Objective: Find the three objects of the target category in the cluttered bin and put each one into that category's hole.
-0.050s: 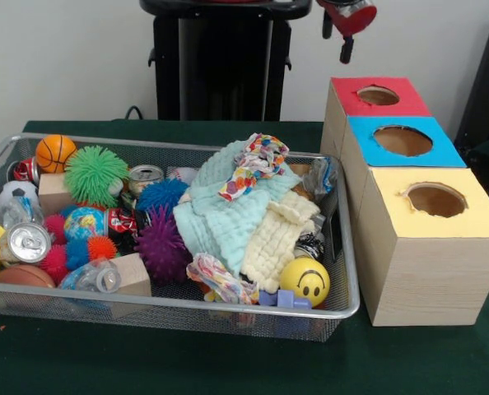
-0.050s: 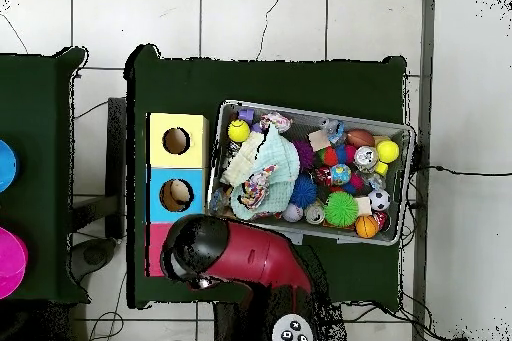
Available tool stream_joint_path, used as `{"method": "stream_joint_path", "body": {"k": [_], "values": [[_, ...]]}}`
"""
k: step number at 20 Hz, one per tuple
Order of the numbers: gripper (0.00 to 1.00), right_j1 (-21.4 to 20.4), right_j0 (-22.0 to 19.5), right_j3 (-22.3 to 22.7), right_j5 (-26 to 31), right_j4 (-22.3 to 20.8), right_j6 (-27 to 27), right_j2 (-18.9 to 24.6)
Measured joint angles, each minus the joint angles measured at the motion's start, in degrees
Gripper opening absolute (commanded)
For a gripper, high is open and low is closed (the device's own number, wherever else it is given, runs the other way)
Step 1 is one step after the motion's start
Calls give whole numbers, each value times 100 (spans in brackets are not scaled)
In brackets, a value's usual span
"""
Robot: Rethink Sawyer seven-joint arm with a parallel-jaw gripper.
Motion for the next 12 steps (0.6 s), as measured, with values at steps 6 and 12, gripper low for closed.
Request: {"method": "stream_joint_path", "body": {"k": [6,12], "values": [[100,170,34,-779,10,-1108,0,-440],[100,541,153,-1662,-326,-1976,0,-915]]}}
